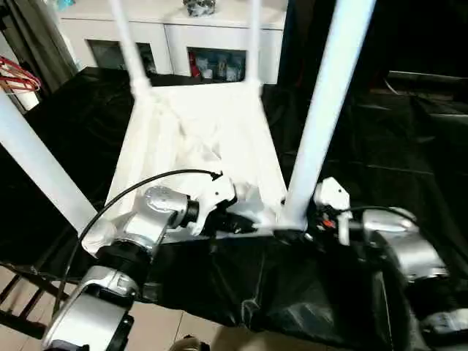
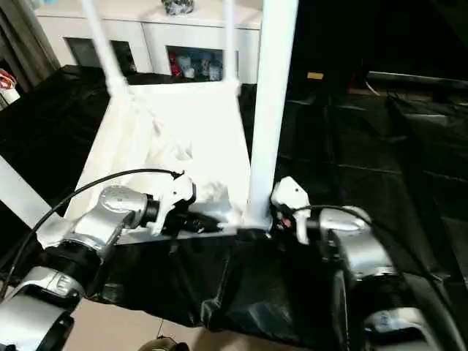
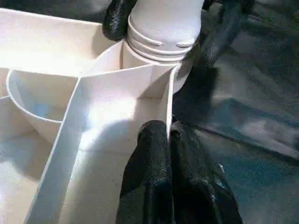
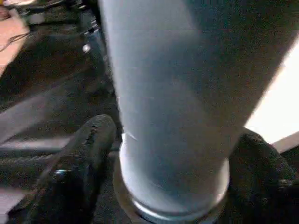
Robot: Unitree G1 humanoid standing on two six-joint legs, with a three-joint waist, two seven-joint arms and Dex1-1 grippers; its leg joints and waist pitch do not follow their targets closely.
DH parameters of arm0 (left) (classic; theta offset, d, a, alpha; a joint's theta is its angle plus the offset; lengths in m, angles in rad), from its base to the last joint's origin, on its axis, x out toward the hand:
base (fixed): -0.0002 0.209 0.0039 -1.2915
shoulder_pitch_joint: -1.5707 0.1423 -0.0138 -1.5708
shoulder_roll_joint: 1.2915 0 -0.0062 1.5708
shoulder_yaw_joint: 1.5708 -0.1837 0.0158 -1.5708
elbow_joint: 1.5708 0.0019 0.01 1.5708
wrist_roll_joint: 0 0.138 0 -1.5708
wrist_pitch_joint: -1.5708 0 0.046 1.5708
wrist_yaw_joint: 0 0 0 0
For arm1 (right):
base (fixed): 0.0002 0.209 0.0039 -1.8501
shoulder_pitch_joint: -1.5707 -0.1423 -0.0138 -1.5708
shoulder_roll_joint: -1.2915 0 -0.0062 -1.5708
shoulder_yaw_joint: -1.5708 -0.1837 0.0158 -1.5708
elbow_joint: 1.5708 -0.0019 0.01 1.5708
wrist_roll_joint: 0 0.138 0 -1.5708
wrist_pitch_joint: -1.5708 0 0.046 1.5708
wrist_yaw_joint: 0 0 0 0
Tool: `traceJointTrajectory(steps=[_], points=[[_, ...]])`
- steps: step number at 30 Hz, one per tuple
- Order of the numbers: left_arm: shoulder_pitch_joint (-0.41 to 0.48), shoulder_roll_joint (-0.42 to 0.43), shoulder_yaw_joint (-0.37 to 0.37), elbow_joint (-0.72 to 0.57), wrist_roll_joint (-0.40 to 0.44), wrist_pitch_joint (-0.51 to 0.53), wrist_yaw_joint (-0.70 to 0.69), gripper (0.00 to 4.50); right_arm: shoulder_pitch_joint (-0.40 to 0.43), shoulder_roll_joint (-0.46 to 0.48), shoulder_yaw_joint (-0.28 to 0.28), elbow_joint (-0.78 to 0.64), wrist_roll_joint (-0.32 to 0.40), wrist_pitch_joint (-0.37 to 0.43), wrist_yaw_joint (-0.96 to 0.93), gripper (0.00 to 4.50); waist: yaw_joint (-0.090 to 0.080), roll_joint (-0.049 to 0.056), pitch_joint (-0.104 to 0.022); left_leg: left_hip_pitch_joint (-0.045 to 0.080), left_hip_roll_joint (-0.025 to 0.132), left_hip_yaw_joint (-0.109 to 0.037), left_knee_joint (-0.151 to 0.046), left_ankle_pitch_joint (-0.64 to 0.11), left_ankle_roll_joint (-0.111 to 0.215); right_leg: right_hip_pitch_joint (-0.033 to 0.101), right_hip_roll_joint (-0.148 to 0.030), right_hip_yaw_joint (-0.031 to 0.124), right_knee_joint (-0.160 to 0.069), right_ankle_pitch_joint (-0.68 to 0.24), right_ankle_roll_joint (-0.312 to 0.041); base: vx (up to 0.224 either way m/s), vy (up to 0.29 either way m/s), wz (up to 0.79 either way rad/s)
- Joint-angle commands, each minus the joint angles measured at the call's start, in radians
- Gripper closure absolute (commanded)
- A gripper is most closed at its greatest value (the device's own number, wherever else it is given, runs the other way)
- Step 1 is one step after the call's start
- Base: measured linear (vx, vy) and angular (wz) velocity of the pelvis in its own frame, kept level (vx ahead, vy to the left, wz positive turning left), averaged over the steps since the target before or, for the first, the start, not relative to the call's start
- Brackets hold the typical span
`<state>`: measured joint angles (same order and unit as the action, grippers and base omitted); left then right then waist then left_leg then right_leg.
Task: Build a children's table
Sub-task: Rotate leg to tighten
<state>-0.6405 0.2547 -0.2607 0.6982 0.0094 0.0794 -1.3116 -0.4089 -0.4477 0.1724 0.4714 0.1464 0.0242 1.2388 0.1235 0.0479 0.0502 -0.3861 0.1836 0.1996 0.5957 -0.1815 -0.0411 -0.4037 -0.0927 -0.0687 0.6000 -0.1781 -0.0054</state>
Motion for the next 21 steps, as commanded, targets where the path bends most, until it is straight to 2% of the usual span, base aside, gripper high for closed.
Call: traceJointTrajectory(steps=[1, 5, 6, 14, 17, 18, 19, 21], points=[[-0.051, -0.006, 0.024, -0.018, -0.036, -0.01, 0.025, 4.5, 0.022, 0.014, 0.071, -0.036, 0.009, 0.008, 0.091, 1.23, -0.003, -0.019, -0.069, 0.018, 0.054, -0.022, -0.066, -0.173, 0.105, 0.047, -0.065, 0.041, -0.064, -0.19, -0.249, 0.0, 0.0, 0.0], [-0.054, 0.001, 0.023, -0.016, -0.037, -0.008, 0.003, 4.5, 0.017, 0.007, 0.08, -0.04, 0.001, 0.019, 0.102, 1.43, -0.002, -0.021, -0.068, 0.02, 0.054, -0.022, -0.067, -0.173, 0.098, 0.046, -0.066, 0.041, -0.066, -0.208, -0.245, 0.0, 0.0, 0.0], [-0.054, 0.001, 0.023, -0.016, -0.038, -0.009, 0.002, 4.5, 0.015, 0.008, 0.081, -0.038, -0.002, 0.018, 0.099, 1.63, -0.002, -0.021, -0.069, 0.019, 0.054, -0.022, -0.066, -0.17, 0.097, 0.046, -0.066, 0.041, -0.065, -0.204, -0.246, 0.0, 0.0, 0.0], [-0.06, -0.029, 0.04, -0.007, -0.023, -0.029, 0.092, 4.5, 0.009, 0.06, 0.041, -0.008, -0.013, 0.008, -0.023, 1.78, -0.006, -0.022, -0.067, 0.02, 0.053, -0.022, -0.067, -0.183, 0.086, 0.045, -0.066, 0.04, -0.069, -0.229, -0.241, 0.0, 0.0, 0.0], [-0.062, -0.062, 0.053, -0.005, -0.01, -0.026, 0.185, 4.5, -0.012, 0.106, 0.005, 0.055, -0.056, -0.005, -0.194, 1.8, -0.012, -0.021, -0.066, 0.02, 0.053, -0.024, -0.07, -0.193, 0.073, 0.044, -0.067, 0.041, -0.072, -0.257, -0.23, 0.0, 0.0, 0.0], [-0.062, -0.062, 0.053, -0.005, -0.01, -0.026, 0.185, 4.5, -0.012, 0.106, 0.005, 0.055, -0.056, -0.005, -0.194, 1.81, -0.018, -0.022, -0.065, 0.019, 0.05, -0.025, -0.072, -0.202, 0.061, 0.045, -0.066, 0.039, -0.074, -0.271, -0.227, 0.0, 0.0, 0.0], [-0.067, -0.085, 0.059, 0.005, 0.002, -0.021, 0.248, 4.5, -0.032, 0.136, -0.019, 0.109, -0.085, 0.015, -0.323, 1.81, -0.023, -0.024, -0.065, 0.017, 0.048, -0.027, -0.072, -0.201, 0.054, 0.048, -0.066, 0.038, -0.074, -0.279, -0.221, 0.0, 0.0, 0.0], [-0.068, -0.092, 0.06, 0.009, 0.005, -0.02, 0.264, 4.5, -0.037, 0.144, -0.025, 0.123, -0.093, 0.021, -0.358, 1.81, -0.034, -0.024, -0.064, 0.019, 0.046, -0.027, -0.073, -0.213, 0.046, 0.046, -0.066, 0.038, -0.078, -0.298, -0.216, 0.0, 0.0, 0.0]])
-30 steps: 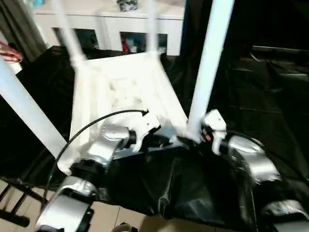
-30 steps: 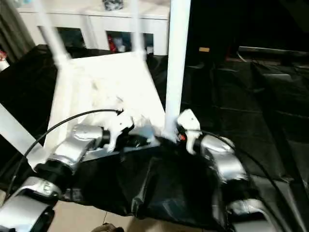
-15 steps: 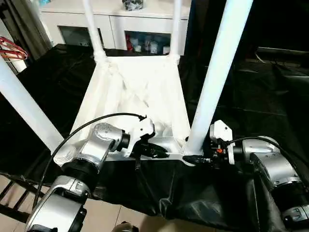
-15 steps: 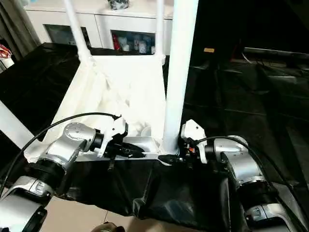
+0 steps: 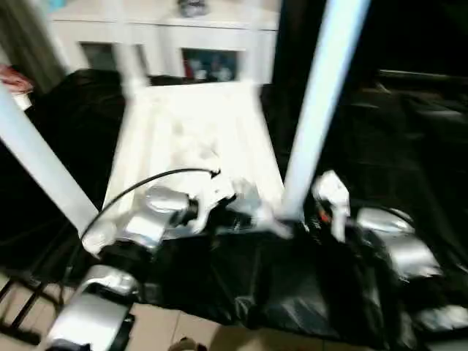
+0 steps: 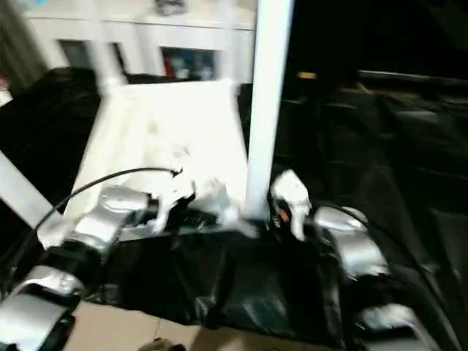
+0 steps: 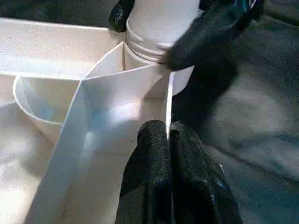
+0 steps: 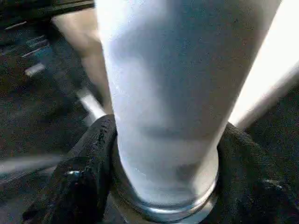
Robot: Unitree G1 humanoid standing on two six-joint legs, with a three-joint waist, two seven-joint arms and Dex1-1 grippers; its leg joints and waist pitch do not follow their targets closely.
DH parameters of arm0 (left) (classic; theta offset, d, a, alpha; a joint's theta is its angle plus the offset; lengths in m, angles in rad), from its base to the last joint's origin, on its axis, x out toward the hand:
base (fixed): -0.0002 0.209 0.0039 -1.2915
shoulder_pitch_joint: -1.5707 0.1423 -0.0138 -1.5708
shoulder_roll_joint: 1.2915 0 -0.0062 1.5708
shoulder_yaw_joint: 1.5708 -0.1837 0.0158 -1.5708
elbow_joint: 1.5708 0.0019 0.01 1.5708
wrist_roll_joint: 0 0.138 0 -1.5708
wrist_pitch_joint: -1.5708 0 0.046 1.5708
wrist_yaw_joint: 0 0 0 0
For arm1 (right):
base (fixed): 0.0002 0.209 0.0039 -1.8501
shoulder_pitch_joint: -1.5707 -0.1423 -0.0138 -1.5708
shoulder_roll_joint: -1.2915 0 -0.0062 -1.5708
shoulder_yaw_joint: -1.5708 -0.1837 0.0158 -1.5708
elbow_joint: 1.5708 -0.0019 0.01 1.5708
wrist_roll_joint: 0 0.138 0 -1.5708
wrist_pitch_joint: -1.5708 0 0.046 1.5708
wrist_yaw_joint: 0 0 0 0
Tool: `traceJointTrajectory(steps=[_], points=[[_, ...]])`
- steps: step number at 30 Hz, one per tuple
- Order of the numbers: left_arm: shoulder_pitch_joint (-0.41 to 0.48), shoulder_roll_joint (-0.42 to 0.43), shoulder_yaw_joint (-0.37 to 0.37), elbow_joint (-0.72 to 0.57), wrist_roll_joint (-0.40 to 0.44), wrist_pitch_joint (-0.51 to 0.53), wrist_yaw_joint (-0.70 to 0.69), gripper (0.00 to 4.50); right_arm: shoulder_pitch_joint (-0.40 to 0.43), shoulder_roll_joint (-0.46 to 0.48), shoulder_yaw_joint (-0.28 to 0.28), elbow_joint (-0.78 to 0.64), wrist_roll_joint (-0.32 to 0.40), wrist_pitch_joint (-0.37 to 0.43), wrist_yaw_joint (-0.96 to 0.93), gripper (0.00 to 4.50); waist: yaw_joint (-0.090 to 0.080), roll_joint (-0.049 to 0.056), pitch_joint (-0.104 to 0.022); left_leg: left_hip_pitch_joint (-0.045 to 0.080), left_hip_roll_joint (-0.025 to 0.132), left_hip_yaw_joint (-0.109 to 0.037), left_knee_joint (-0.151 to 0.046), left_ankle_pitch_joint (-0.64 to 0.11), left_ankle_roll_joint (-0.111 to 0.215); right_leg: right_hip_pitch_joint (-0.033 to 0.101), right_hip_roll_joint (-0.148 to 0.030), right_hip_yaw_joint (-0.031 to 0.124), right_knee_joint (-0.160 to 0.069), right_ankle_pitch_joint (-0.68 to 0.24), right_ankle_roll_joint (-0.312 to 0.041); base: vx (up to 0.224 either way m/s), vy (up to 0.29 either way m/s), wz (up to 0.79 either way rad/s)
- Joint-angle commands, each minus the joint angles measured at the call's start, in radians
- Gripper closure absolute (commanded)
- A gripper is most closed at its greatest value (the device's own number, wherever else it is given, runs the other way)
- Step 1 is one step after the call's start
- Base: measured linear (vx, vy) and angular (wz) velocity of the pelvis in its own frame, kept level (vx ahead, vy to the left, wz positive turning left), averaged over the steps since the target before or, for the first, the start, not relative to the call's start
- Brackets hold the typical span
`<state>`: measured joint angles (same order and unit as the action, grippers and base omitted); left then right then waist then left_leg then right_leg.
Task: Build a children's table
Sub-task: Rotate leg to tighten
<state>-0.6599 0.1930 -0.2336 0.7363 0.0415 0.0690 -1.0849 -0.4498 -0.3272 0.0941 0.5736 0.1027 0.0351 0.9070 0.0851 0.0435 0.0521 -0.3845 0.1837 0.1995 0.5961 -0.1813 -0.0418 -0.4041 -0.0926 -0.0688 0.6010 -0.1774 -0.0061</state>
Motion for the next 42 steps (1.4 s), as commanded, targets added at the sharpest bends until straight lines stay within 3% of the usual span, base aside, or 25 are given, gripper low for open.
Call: traceJointTrajectory(steps=[1, 6, 8, 12, 14, 15, 19, 22, 27, 32, 38, 39, 42], points=[[-0.057, -0.055, 0.035, -0.009, -0.014, -0.007, 0.111, 4.5, -0.018, 0.064, 0.021, 0.073, -0.059, 0.033, -0.161, 1.81, 0.001, -0.021, -0.067, 0.016, 0.045, -0.026, -0.072, -0.207, 0.05, 0.048, -0.065, 0.039, -0.079, -0.292, -0.213, 0.0, 0.0, 0.0], [-0.067, -0.1, 0.042, 0.015, 0.0, 0.009, 0.225, 4.5, -0.049, 0.126, -0.014, 0.137, -0.089, 0.043, -0.373, 1.81, -0.009, -0.02, -0.07, 0.014, 0.043, -0.026, -0.07, -0.174, 0.056, 0.049, -0.063, 0.039, -0.074, -0.24, -0.219, 0.0, 0.0, 0.0], [-0.069, -0.12, 0.043, 0.027, 0.012, 0.009, 0.271, 4.5, -0.064, 0.152, -0.003, 0.163, -0.115, 0.022, -0.42, 1.81, -0.011, -0.012, -0.072, 0.014, 0.043, -0.025, -0.068, -0.16, 0.066, 0.047, -0.062, 0.039, -0.069, -0.192, -0.233, 0.0, 0.0, 0.0], [-0.071, -0.136, 0.035, 0.036, 0.019, -0.001, 0.296, 4.5, -0.072, 0.192, 0.001, 0.165, -0.1, -0.033, -0.411, 1.81, -0.011, -0.015, -0.073, 0.013, 0.043, -0.023, -0.066, -0.155, 0.087, 0.051, -0.063, 0.039, -0.067, -0.154, -0.246, 0.0, 0.0, 0.0], [-0.072, -0.135, 0.034, 0.036, 0.016, -0.002, 0.293, 4.5, -0.072, 0.197, -0.007, 0.158, -0.08, -0.033, -0.387, 1.25, -0.011, -0.015, -0.072, 0.014, 0.043, -0.023, -0.066, -0.158, 0.091, 0.052, -0.062, 0.039, -0.068, -0.16, -0.247, 0.0, 0.0, 0.0], [-0.072, -0.13, 0.032, 0.033, 0.01, -0.009, 0.271, 4.5, -0.069, 0.198, -0.02, 0.139, -0.047, -0.024, -0.341, 1.11, -0.011, -0.015, -0.071, 0.014, 0.043, -0.023, -0.066, -0.166, 0.093, 0.052, -0.062, 0.039, -0.069, -0.169, -0.245, 0.0, 0.0, 0.0], [-0.062, -0.109, 0.023, 0.017, 0.0, -0.032, 0.207, 4.5, -0.063, 0.163, 0.007, 0.12, -0.055, -0.047, -0.288, 0.77, -0.009, -0.014, -0.072, 0.014, 0.045, -0.024, -0.066, -0.159, 0.097, 0.053, -0.062, 0.039, -0.067, -0.154, -0.247, 0.0, 0.0, 0.0], [-0.052, -0.084, 0.015, -0.001, -0.022, -0.056, 0.12, 4.5, -0.057, 0.122, 0.024, 0.113, -0.047, -0.071, -0.194, 0.77, -0.007, -0.014, -0.072, 0.014, 0.045, -0.022, -0.065, -0.161, 0.102, 0.053, -0.063, 0.039, -0.066, -0.147, -0.254, 0.0, 0.0, 0.0], [-0.04, -0.04, 0.005, -0.026, -0.051, -0.06, -0.014, 4.5, -0.025, 0.062, 0.042, 0.051, -0.007, -0.087, 0.0, 0.77, 0.013, -0.013, -0.073, 0.017, 0.052, -0.02, -0.063, -0.159, 0.115, 0.051, -0.062, 0.039, -0.06, -0.135, -0.262, 0.0, 0.0, 0.0], [-0.044, 0.014, -0.003, -0.016, -0.057, -0.068, -0.129, 4.5, 0.021, -0.022, 0.098, -0.022, 0.025, -0.099, 0.214, 0.77, 0.023, -0.013, -0.072, 0.017, 0.053, -0.02, -0.063, -0.168, 0.117, 0.049, -0.063, 0.039, -0.06, -0.142, -0.266, 0.0, 0.0, 0.0], [-0.044, 0.055, -0.016, -0.022, -0.067, -0.053, -0.233, 4.5, 0.042, -0.08, 0.129, -0.066, 0.042, -0.056, 0.362, 0.77, 0.032, -0.016, -0.072, 0.018, 0.055, -0.021, -0.065, -0.174, 0.107, 0.049, -0.065, 0.04, -0.061, -0.16, -0.263, 0.0, 0.0, 0.0], [-0.045, 0.062, -0.018, -0.023, -0.069, -0.052, -0.248, 4.5, 0.044, -0.089, 0.134, -0.076, 0.045, -0.045, 0.385, 1.02, 0.033, -0.016, -0.072, 0.017, 0.054, -0.022, -0.065, -0.168, 0.11, 0.051, -0.064, 0.04, -0.06, -0.154, -0.264, 0.0, 0.0, 0.0], [-0.047, 0.071, -0.02, -0.021, -0.07, -0.049, -0.273, 4.5, 0.045, -0.1, 0.142, -0.088, 0.052, -0.029, 0.411, 1.15, 0.036, -0.016, -0.072, 0.018, 0.054, -0.021, -0.064, -0.16, 0.113, 0.049, -0.065, 0.04, -0.06, -0.154, -0.267, 0.0, 0.0, 0.0]])
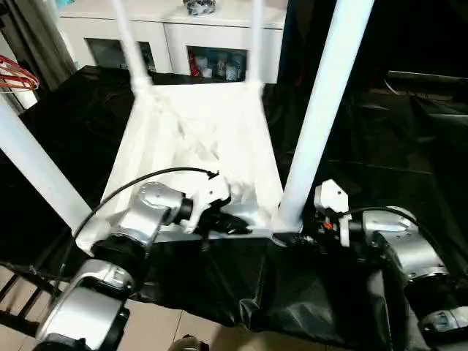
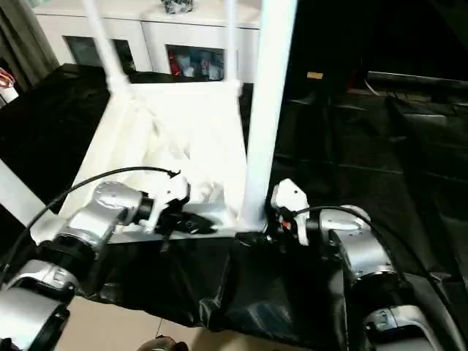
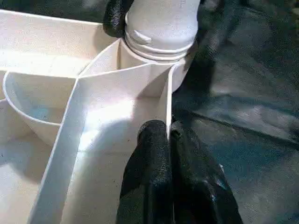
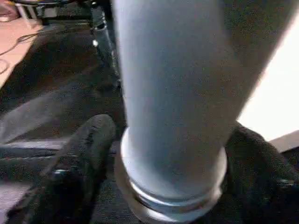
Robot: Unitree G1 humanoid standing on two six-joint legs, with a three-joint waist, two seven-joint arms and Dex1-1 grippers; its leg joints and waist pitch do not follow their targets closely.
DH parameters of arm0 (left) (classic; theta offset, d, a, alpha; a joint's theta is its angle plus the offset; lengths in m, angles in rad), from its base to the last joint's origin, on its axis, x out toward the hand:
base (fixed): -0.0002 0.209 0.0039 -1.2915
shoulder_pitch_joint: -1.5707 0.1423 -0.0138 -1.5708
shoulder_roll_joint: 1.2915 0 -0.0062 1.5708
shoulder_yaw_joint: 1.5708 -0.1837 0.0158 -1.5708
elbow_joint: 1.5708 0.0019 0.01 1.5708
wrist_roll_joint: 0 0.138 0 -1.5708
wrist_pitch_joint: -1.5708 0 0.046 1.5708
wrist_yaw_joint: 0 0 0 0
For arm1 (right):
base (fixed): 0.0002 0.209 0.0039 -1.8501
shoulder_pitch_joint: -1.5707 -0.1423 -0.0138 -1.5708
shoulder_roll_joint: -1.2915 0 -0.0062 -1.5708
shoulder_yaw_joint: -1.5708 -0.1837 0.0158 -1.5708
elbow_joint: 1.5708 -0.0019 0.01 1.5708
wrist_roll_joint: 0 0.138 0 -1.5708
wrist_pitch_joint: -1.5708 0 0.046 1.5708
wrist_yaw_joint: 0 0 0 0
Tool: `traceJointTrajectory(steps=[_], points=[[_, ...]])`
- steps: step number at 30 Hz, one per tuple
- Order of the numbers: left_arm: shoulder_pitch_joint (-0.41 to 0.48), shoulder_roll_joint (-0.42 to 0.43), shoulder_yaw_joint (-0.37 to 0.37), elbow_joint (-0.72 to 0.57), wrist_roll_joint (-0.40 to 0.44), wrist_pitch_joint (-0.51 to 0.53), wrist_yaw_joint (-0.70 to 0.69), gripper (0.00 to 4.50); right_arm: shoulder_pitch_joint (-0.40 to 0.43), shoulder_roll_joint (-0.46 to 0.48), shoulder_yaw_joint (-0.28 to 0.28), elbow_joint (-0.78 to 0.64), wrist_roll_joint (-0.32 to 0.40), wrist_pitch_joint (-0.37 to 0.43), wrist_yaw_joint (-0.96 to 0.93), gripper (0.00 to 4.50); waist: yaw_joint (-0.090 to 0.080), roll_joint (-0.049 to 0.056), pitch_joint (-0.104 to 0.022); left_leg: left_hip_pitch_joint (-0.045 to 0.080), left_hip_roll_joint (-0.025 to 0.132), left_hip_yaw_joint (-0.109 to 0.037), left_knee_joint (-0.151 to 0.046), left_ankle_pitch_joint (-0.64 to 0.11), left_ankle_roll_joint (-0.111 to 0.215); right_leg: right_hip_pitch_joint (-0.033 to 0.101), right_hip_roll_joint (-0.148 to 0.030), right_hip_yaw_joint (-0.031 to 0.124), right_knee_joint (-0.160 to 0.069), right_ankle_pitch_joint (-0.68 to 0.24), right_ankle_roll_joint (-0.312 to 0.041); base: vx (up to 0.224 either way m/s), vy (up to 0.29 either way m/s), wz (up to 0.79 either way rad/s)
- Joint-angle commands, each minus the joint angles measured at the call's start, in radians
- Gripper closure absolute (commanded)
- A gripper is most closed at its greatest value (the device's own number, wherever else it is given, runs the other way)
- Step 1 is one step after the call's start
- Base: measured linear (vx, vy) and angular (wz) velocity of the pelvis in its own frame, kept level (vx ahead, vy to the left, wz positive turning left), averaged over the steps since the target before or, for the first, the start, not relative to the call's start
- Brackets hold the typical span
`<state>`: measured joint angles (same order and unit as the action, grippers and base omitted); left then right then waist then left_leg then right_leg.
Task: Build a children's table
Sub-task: Rotate leg to tighten
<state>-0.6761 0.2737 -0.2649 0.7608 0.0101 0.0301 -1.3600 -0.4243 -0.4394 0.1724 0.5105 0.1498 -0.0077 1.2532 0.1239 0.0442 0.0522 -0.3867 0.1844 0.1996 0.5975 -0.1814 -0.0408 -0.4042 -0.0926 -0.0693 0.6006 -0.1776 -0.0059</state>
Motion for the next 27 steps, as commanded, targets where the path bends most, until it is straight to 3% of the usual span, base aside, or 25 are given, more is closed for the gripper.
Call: traceJointTrajectory(steps=[1, 3, 13, 16, 21, 25, 27], points=[[-0.031, -0.009, 0.011, -0.045, -0.039, -0.008, -0.001, 4.5, 0.019, 0.012, 0.063, -0.025, 0.005, 0.014, 0.066, 1.15, -0.002, -0.017, -0.072, 0.021, 0.054, -0.021, -0.065, -0.162, 0.11, 0.048, -0.066, 0.041, -0.061, -0.16, -0.267, 0.0, 0.0, 0.0], [-0.032, -0.007, 0.012, -0.046, -0.039, -0.002, -0.017, 4.5, 0.018, 0.01, 0.063, -0.025, 0.006, 0.015, 0.071, 1.53, -0.001, -0.017, -0.071, 0.021, 0.055, -0.021, -0.066, -0.17, 0.102, 0.048, -0.066, 0.04, -0.061, -0.171, -0.266, 0.0, 0.0, 0.0], [-0.039, -0.015, 0.025, -0.028, -0.034, -0.013, 0.025, 4.5, 0.017, 0.024, 0.052, -0.029, 0.004, 0.026, 0.046, 1.83, -0.001, -0.019, -0.072, 0.02, 0.053, -0.021, -0.065, -0.163, 0.1, 0.048, -0.065, 0.04, -0.061, -0.174, -0.263, 0.0, 0.0, 0.0], [-0.054, -0.059, 0.056, 0.015, -0.015, -0.034, 0.182, 4.5, 0.008, 0.076, 0.012, 0.016, -0.019, 0.006, -0.102, 1.83, 0.0, -0.02, -0.071, 0.023, 0.053, -0.022, -0.067, -0.18, 0.082, 0.047, -0.067, 0.04, -0.065, -0.206, -0.252, 0.0, 0.0, 0.0], [-0.062, -0.109, 0.068, 0.031, 0.002, -0.036, 0.312, 4.5, -0.034, 0.147, -0.043, 0.112, -0.061, -0.004, -0.35, 1.84, -0.023, -0.021, -0.067, 0.018, 0.047, -0.026, -0.072, -0.209, 0.048, 0.049, -0.067, 0.038, -0.074, -0.283, -0.224, 0.0, 0.0, 0.0], [-0.069, -0.145, 0.071, 0.037, 0.02, -0.019, 0.41, 4.5, -0.062, 0.194, -0.078, 0.174, -0.083, 0.006, -0.524, 1.84, -0.037, -0.019, -0.068, 0.019, 0.044, -0.024, -0.07, -0.194, 0.053, 0.047, -0.065, 0.04, -0.076, -0.269, -0.219, 0.0, 0.0, 0.0], [-0.079, -0.179, 0.075, 0.048, 0.046, -0.005, 0.537, 4.5, -0.081, 0.242, -0.108, 0.209, -0.094, 0.028, -0.676, 1.84, -0.041, -0.019, -0.07, 0.019, 0.044, -0.025, -0.07, -0.175, 0.053, 0.046, -0.062, 0.04, -0.072, -0.235, -0.224, 0.0, 0.0, 0.0]])
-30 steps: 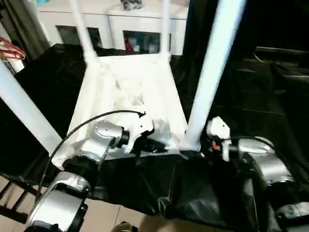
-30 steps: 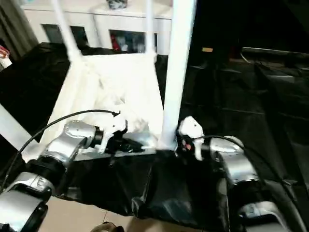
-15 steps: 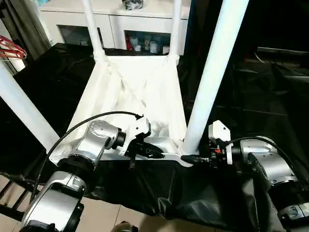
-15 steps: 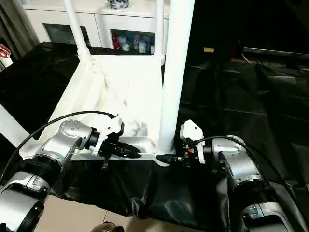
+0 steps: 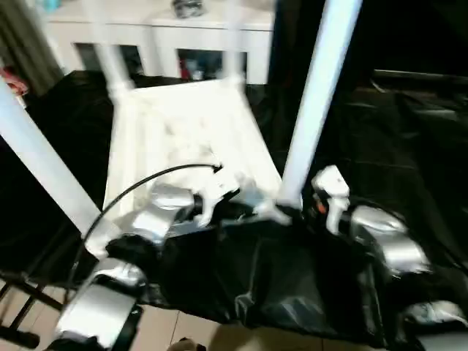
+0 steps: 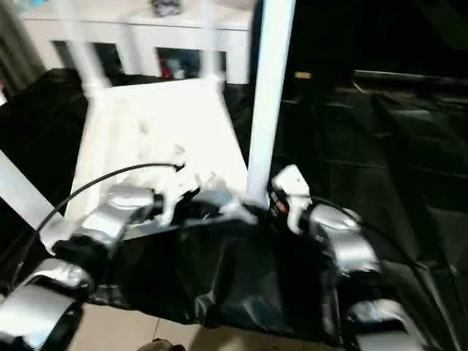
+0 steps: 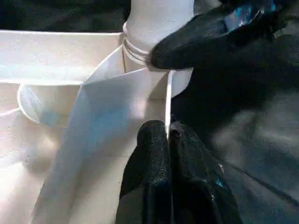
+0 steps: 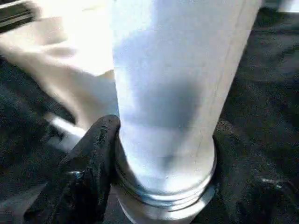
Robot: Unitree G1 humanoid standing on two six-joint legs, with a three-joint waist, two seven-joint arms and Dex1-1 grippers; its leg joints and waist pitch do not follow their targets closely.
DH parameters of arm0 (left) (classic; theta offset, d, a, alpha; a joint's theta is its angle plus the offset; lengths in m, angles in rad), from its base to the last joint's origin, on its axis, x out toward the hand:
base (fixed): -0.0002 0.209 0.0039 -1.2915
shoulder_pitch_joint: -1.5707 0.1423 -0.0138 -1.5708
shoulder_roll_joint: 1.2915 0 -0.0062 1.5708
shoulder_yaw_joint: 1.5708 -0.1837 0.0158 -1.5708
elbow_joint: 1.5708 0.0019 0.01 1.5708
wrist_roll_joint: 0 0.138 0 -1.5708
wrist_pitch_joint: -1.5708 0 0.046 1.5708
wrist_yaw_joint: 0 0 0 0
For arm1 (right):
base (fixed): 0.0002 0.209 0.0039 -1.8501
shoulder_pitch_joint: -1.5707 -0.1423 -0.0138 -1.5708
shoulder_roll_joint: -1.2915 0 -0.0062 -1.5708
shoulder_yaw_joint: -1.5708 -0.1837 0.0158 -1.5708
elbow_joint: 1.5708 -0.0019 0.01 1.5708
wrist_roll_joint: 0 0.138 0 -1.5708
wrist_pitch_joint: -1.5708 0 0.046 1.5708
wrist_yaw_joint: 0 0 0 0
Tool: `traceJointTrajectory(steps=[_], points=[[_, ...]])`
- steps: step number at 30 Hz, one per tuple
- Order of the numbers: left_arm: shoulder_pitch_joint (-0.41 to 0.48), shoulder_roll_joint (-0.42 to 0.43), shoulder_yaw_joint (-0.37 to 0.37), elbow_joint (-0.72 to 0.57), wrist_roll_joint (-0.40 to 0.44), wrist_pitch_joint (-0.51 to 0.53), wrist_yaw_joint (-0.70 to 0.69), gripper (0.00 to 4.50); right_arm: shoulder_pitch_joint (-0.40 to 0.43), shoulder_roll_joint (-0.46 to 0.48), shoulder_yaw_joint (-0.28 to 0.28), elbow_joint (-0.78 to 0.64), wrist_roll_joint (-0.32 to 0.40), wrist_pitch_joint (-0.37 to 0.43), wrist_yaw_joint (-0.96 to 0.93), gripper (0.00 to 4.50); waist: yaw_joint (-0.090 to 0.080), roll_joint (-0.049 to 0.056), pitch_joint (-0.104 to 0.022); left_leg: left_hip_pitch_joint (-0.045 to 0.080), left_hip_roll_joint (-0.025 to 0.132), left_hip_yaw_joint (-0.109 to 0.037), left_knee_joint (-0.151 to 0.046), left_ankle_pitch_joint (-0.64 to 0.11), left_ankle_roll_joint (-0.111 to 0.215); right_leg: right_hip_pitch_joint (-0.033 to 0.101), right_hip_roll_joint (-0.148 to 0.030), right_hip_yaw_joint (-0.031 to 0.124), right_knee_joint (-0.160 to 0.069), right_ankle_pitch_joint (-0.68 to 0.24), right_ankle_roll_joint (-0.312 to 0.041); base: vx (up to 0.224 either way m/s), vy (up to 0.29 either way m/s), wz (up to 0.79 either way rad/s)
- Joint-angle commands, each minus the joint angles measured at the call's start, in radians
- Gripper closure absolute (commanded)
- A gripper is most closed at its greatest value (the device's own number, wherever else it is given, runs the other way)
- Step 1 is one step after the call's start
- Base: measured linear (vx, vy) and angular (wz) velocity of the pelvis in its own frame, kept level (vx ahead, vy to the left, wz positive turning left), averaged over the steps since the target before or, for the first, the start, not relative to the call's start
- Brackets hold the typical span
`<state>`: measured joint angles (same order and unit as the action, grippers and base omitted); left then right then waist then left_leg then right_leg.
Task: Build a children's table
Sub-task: Rotate leg to tighten
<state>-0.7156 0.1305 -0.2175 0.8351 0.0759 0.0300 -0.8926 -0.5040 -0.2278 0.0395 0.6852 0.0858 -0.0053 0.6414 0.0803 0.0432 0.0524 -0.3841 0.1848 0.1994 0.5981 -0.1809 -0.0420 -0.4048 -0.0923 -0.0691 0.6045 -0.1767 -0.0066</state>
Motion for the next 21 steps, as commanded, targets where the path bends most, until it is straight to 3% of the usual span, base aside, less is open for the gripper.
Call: traceJointTrajectory(steps=[1, 3, 5, 7, 9, 11, 14, 18, 21], points=[[-0.042, -0.044, 0.03, -0.024, -0.016, -0.003, 0.098, 4.5, -0.006, 0.042, 0.02, 0.042, -0.032, 0.032, -0.096, 1.84, 0.0, -0.018, -0.071, 0.014, 0.043, -0.025, -0.07, -0.168, 0.055, 0.049, -0.062, 0.039, -0.073, -0.223, -0.227, 0.0, 0.0, 0.0], [-0.046, -0.068, 0.038, -0.019, -0.011, 0.0, 0.154, 4.5, -0.009, 0.073, 0.011, 0.052, -0.033, 0.042, -0.134, 1.84, 0.002, -0.012, -0.074, 0.015, 0.042, -0.025, -0.067, -0.154, 0.068, 0.05, -0.063, 0.039, -0.07, -0.186, -0.234, 0.0, 0.0, 0.0], [-0.043, -0.084, 0.038, -0.02, -0.011, -0.006, 0.167, 4.5, -0.003, 0.09, 0.019, 0.047, -0.038, 0.028, -0.122, 1.84, 0.003, -0.017, -0.075, 0.012, 0.041, -0.023, -0.065, -0.136, 0.085, 0.053, -0.061, 0.039, -0.067, -0.143, -0.241, 0.0, 0.0, 0.0], [-0.04, -0.089, 0.032, -0.023, -0.013, -0.006, 0.169, 4.5, -0.004, 0.097, 0.017, 0.051, -0.033, 0.008, -0.122, 1.84, 0.007, -0.015, -0.076, 0.013, 0.042, -0.022, -0.064, -0.128, 0.102, 0.053, -0.062, 0.039, -0.066, -0.12, -0.248, 0.0, 0.0, 0.0], [-0.034, -0.087, 0.027, -0.029, -0.015, -0.011, 0.151, 4.5, -0.007, 0.094, 0.001, 0.05, -0.013, 0.003, -0.111, 1.14, 0.008, -0.015, -0.074, 0.014, 0.043, -0.022, -0.065, -0.139, 0.103, 0.052, -0.062, 0.038, -0.068, -0.135, -0.248, 0.0, 0.0, 0.0], [-0.03, -0.084, 0.023, -0.036, -0.014, -0.016, 0.137, 4.5, -0.01, 0.091, -0.009, 0.05, 0.001, 0.002, -0.105, 1.14, 0.007, -0.015, -0.073, 0.016, 0.043, -0.022, -0.066, -0.156, 0.098, 0.051, -0.062, 0.039, -0.07, -0.157, -0.246, 0.0, 0.0, 0.0], [-0.018, -0.059, 0.011, -0.057, -0.03, -0.036, 0.051, 4.5, -0.01, 0.059, 0.0, 0.032, 0.003, -0.005, -0.046, 0.72, 0.007, -0.015, -0.074, 0.015, 0.044, -0.024, -0.067, -0.159, 0.096, 0.054, -0.063, 0.038, -0.07, -0.158, -0.245, 0.0, 0.0, 0.0], [-0.006, -0.01, -0.001, -0.079, -0.055, -0.053, -0.086, 4.5, 0.015, -0.009, 0.045, -0.015, 0.004, -0.02, 0.129, 0.69, 0.013, -0.013, -0.074, 0.014, 0.046, -0.02, -0.063, -0.144, 0.112, 0.054, -0.062, 0.038, -0.064, -0.113, -0.259, 0.0, 0.0, 0.0], [-0.001, 0.023, -0.011, -0.09, -0.067, -0.054, -0.17, 4.5, 0.036, -0.051, 0.071, -0.054, 0.023, -0.02, 0.253, 0.69, 0.018, -0.013, -0.073, 0.015, 0.048, -0.019, -0.063, -0.157, 0.116, 0.054, -0.062, 0.037, -0.065, -0.129, -0.262, 0.0, 0.0, 0.0]])
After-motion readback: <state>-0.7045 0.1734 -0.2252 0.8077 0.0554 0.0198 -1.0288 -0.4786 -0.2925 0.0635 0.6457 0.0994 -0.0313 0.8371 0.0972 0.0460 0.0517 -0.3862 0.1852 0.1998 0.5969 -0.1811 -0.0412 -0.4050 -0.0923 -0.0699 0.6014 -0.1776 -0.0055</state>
